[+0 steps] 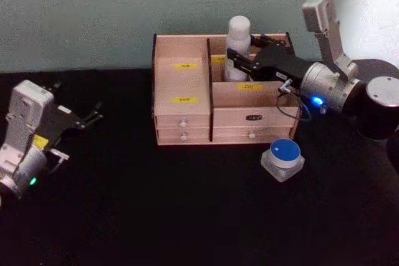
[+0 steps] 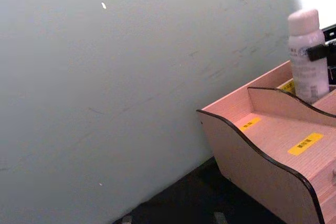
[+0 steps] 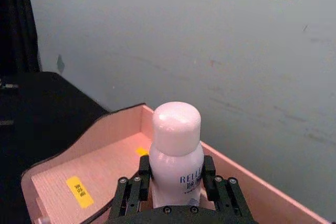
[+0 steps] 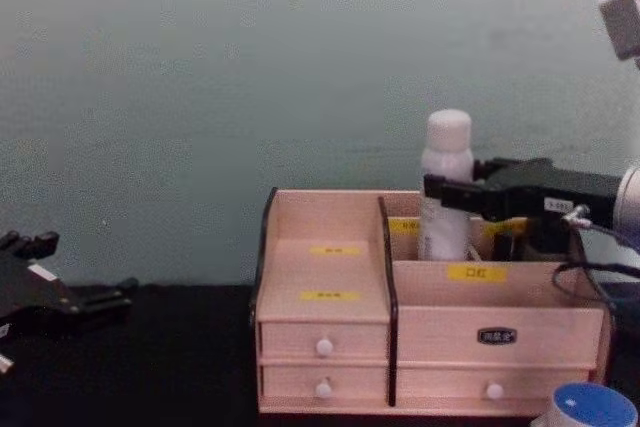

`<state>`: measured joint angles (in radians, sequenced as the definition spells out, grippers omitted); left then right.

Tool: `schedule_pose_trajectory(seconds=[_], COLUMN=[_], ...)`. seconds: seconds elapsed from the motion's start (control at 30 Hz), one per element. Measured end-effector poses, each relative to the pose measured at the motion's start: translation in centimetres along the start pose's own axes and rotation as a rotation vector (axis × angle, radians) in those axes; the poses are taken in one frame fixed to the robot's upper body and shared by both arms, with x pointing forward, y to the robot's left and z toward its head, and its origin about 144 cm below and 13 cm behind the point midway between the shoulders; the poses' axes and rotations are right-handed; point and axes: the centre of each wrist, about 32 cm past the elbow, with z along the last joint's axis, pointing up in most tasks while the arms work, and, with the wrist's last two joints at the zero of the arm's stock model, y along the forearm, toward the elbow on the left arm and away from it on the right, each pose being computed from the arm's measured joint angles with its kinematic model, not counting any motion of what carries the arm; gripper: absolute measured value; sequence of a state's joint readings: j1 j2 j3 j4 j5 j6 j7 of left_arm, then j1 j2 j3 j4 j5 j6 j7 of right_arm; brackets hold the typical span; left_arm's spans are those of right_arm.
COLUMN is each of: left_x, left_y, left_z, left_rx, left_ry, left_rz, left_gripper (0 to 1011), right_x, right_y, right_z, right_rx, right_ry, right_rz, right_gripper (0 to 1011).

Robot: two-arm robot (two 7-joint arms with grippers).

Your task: Pick up the facial cleanser and watermelon frost from the table and place them into the tiered storage box.

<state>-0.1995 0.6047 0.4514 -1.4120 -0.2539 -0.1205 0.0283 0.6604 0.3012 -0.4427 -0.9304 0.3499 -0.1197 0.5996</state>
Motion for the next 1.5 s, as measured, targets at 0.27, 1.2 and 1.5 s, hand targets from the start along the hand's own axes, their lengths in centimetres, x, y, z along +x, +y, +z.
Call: schedule_pose_trajectory(seconds=[0.27,1.2,1.5], left_x=[0.00,0.00,0.00], left_y=[0.00,0.00,0.00], left_z=[0.00,0.00,0.00], left_rx=[0.000,0.000,0.000], left_ry=[0.000,0.000,0.000], left_rz=[0.000,0.000,0.000], left_gripper=[1001,1001,1001], right_x=[-0.12,-0.17,-0.17], right_y=[0.20,0.15,0.16], right_z=[-0.50,-0.73,-0.69], right_rx=[-0.039,-0.056,-0.053], right_ry=[0.014,0.020,0.019], right_rz=[0.005,0.001,0.002], right_gripper=[591,595,861])
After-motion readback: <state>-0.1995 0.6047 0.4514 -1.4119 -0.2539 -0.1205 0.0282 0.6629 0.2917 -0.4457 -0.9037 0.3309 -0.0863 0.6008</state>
